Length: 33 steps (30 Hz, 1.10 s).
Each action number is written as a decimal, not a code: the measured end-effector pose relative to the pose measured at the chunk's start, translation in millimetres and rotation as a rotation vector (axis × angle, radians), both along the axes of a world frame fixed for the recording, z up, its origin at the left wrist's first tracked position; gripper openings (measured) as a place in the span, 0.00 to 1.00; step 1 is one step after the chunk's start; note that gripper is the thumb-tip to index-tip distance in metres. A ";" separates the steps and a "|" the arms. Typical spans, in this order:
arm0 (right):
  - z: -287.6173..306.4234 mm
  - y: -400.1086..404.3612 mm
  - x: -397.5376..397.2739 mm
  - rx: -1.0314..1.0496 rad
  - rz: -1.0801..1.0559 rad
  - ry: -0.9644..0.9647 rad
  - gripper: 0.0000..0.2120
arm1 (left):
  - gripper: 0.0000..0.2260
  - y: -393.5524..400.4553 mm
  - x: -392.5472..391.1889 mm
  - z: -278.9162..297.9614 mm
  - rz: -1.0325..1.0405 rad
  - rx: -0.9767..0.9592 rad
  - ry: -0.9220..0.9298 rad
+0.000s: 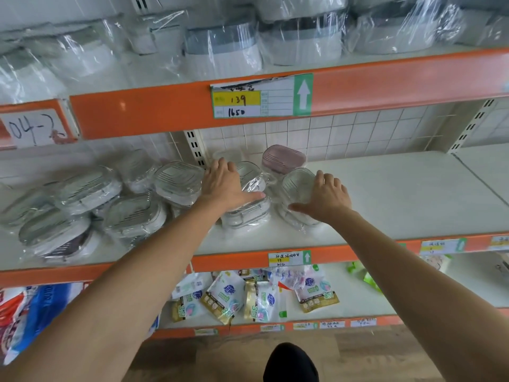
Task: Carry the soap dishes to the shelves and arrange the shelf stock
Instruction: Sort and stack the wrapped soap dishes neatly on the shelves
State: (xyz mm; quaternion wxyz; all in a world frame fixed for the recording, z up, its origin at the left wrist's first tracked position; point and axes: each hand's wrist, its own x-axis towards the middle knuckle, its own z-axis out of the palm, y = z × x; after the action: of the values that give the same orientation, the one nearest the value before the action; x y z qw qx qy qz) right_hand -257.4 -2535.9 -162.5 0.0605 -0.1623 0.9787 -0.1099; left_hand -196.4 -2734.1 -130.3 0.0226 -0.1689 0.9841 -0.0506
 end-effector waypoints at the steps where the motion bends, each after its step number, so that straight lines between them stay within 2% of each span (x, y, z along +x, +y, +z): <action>1: 4.6 1.4 4.0 -0.003 0.022 0.029 0.48 | 0.48 1.9 3.0 2.6 -0.028 -0.003 0.018; 4: 18.0 4.9 21.0 0.000 0.104 0.101 0.38 | 0.40 10.1 18.4 11.3 -0.118 -0.002 0.068; 6: 26.2 6.7 35.4 0.009 0.158 0.061 0.34 | 0.35 16.5 34.2 15.7 -0.160 0.028 0.061; 12: 51.0 13.6 85.3 0.041 0.283 -0.167 0.29 | 0.29 28.9 86.6 22.9 -0.234 0.104 -0.186; 16: 71.9 20.9 119.4 0.022 0.333 -0.197 0.26 | 0.27 34.0 118.0 40.2 -0.252 0.241 -0.293; 21: 110.4 26.2 160.6 0.015 0.379 -0.218 0.24 | 0.23 39.9 155.0 77.8 -0.312 0.249 -0.381; 26: 161.3 21.0 197.7 0.029 0.440 -0.196 0.24 | 0.24 38.5 184.0 129.1 -0.347 0.237 -0.397; 33: 236.6 -0.1 222.9 0.036 0.515 -0.110 0.21 | 0.16 17.2 217.0 209.3 -0.312 0.241 -0.241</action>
State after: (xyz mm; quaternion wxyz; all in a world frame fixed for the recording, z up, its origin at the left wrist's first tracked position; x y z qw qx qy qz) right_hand -34.4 -2536.0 74.1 0.1424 -0.3989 0.9021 -0.0819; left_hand 20.6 -2716.9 79.0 0.1518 -0.0035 0.9874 0.0445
